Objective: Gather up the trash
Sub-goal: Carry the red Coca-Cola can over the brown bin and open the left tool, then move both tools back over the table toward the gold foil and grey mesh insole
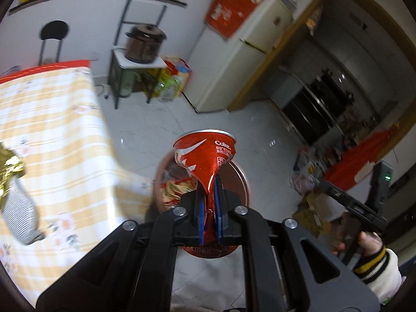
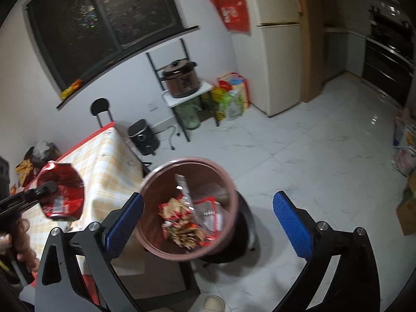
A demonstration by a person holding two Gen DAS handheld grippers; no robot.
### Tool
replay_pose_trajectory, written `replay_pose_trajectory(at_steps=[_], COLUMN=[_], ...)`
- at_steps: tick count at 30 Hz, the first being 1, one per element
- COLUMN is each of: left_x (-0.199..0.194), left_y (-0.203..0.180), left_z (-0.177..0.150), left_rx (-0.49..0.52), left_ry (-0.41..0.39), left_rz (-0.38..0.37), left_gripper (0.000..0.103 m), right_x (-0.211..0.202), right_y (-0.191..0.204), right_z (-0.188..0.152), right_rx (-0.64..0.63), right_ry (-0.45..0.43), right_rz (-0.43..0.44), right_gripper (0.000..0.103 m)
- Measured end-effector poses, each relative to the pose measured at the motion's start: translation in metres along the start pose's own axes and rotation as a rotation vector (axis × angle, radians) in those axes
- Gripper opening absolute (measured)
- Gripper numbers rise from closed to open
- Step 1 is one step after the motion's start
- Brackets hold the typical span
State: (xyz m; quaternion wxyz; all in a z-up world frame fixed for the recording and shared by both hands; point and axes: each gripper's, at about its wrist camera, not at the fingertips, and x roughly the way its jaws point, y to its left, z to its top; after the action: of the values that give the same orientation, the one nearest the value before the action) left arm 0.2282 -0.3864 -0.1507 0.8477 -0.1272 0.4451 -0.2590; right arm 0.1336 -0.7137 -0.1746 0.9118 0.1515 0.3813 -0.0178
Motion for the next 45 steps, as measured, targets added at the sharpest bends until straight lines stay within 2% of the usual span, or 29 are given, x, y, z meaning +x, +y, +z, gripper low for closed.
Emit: replay_pose_trajectory(at_steps=[3, 4, 5, 8, 9, 11, 13, 17, 19, 25, 28, 37, 41, 45], left_x=[0.031, 0.041, 0.047, 0.051, 0.049, 0.041, 0.029, -0.004, -0.024, -0.098, -0.142, -0.27, -0.304, -0.325], left_y=[-0.015, -0.021, -0.024, -0.034, -0.036, -0.039, -0.036, -0.015, -0.001, 0.058, 0.088, 0.166, 0.192, 0.22], left_z=[0.006, 0.009, 0.01, 0.018, 0.02, 0.021, 0.022, 0.02, 0.017, 0.0, -0.014, -0.091, -0.122, -0.143], left_rx=[0.032, 0.044, 0.048, 0.055, 0.059, 0.066, 0.066, 0.035, 0.006, -0.111, -0.179, -0.41, -0.465, -0.488], left_ry=[0.039, 0.05, 0.052, 0.028, 0.019, -0.007, -0.034, -0.091, -0.118, -0.217, -0.266, -0.362, -0.372, -0.361], left_rz=[-0.014, -0.02, -0.026, -0.046, -0.043, -0.035, -0.023, 0.058, 0.106, 0.283, 0.384, 0.696, 0.768, 0.782], left_gripper=[0.011, 0.022, 0.039, 0.056, 0.059, 0.076, 0.083, 0.089, 0.097, 0.097, 0.097, 0.097, 0.097, 0.097], right_x=[-0.015, -0.02, -0.023, -0.031, -0.033, -0.035, -0.034, -0.029, -0.027, -0.005, 0.009, 0.045, 0.053, 0.057], right_y=[-0.017, -0.024, -0.028, -0.042, -0.046, -0.048, -0.047, -0.032, -0.023, 0.026, 0.063, 0.188, 0.247, 0.298], right_z=[-0.009, -0.012, -0.014, -0.021, -0.023, -0.025, -0.022, -0.016, -0.011, 0.008, 0.015, 0.018, 0.007, -0.007], right_rx=[0.032, 0.046, 0.055, 0.09, 0.102, 0.115, 0.112, 0.077, 0.056, -0.036, -0.1, -0.269, -0.354, -0.428], right_ry=[-0.007, -0.01, -0.012, -0.02, -0.024, -0.033, -0.044, -0.064, -0.069, -0.067, -0.051, 0.012, 0.053, 0.086], right_rz=[-0.037, -0.051, -0.061, -0.095, -0.102, -0.104, -0.103, -0.086, -0.068, 0.044, 0.109, 0.311, 0.389, 0.418], right_gripper=[0.098, 0.098, 0.098, 0.098, 0.098, 0.098, 0.098, 0.098, 0.098, 0.098, 0.098, 0.098, 0.098, 0.098])
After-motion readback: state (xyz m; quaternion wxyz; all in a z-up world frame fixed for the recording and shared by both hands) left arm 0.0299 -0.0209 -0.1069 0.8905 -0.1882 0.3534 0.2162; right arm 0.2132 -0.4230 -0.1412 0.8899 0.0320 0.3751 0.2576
